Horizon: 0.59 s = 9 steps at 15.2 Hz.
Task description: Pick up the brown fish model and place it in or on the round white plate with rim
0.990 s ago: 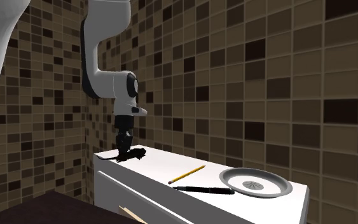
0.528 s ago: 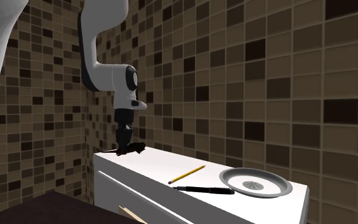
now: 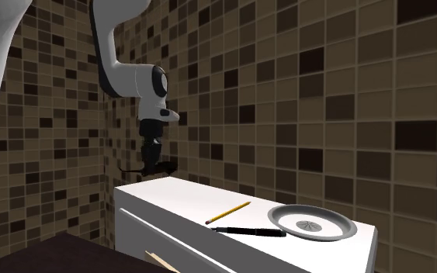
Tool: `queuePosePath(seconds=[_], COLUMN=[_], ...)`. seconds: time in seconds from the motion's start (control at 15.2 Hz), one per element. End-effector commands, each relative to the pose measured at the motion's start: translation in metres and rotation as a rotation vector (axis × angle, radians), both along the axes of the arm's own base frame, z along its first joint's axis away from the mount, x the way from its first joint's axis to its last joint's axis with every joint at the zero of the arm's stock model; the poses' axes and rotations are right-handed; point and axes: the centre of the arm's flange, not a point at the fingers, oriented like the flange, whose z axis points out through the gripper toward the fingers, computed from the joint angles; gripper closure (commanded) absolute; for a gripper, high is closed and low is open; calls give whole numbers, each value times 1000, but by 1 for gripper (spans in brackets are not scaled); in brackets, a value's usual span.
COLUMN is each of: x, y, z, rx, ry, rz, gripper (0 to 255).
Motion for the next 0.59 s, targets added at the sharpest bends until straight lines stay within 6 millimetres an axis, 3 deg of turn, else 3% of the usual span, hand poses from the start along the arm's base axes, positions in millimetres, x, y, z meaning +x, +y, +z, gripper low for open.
queuePosePath(seconds=[0.0, 0.2, 0.53], x=[0, 0, -1], y=[-1, -1, -67], z=[11, 22, 21], rx=[0, 0, 0], ry=[0, 0, 0], rz=[0, 0, 0], gripper=[255, 255, 255])
